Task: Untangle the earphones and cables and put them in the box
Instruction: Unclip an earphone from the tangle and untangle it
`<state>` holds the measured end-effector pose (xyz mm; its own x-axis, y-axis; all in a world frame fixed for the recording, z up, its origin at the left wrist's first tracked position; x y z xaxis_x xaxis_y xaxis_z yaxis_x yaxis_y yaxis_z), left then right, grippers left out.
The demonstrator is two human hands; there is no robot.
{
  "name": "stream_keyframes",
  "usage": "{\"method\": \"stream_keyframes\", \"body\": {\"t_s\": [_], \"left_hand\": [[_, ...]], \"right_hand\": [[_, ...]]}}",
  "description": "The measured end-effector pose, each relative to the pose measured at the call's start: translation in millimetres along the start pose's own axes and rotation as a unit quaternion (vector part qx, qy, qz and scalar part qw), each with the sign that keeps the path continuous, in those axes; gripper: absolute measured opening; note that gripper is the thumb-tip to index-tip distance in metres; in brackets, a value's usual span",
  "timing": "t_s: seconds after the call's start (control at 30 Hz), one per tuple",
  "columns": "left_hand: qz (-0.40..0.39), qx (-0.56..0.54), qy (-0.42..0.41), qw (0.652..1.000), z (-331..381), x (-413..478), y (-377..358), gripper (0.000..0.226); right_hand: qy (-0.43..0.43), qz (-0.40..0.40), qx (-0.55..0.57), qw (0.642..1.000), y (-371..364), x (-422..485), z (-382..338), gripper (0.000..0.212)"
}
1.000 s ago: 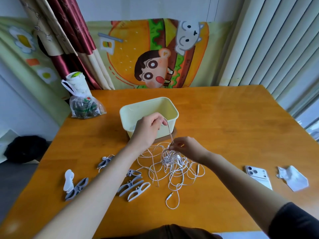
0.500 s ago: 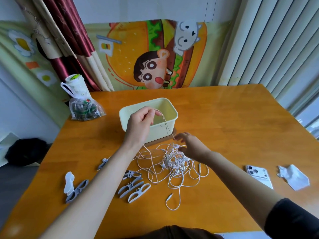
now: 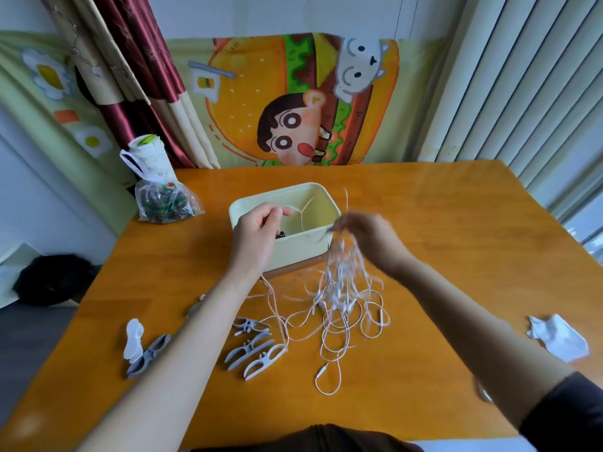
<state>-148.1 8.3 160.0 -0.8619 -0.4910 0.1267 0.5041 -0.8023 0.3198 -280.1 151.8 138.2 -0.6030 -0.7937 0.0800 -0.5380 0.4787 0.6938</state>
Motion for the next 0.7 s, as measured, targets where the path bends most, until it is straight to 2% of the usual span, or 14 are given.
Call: {"method": "stream_keyframes", "body": {"t_s": [0.03,0.07,0.17,0.27,0.43,0.57,0.7], "left_hand": [[-0.001,0.007,0.013,1.0,-5.5,-0.4,-1.5,0.03],[-0.002,0.012,0.024,1.0,-10.4,-1.0,-2.9,0.029],[-0.006,0.031,0.038,0.999,-19.0,-3.2,-5.7,0.027],[-0.007,0.045,0.058,0.997,-27.1,-2.9,-4.6,0.028],[-0.056,0.087,0.124,0.987,-49.8,-0.5,-13.5,0.03],[-0.118,0.136,0.19,0.965,-68.2,-1.7,-20.9,0.032],[-0.136,0.168,0.198,0.956,-64.8,-4.4,-27.9,0.041]], "right_hand": [[0.019,0.09,0.045,0.995,19.4,-0.3,-8.7,0.034],[0.027,0.121,0.051,0.991,29.9,0.7,-12.7,0.033],[-0.012,-0.033,-0.091,0.995,13.3,6.3,-7.2,0.03],[-0.011,0.056,-0.061,0.997,36.2,5.9,-4.9,0.028],[0.05,0.078,-0.004,0.996,43.6,4.4,-21.1,0.026],[0.05,0.029,0.021,0.998,33.5,2.9,-20.6,0.028],[0.006,-0.087,-0.042,0.995,-1.0,3.3,-6.9,0.026]]}}
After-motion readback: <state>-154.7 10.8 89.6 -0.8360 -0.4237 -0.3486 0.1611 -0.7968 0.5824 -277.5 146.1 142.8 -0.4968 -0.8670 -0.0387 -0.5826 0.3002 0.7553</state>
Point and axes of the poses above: each hand's wrist, its own x-axis towards the middle knuckle, its own y-axis out of the back of the hand, z = x × y, the point moved 6 cm from there along x, towards the middle knuckle, and after that the axes turned 12 degrees about -z, right-handed, at the moved point
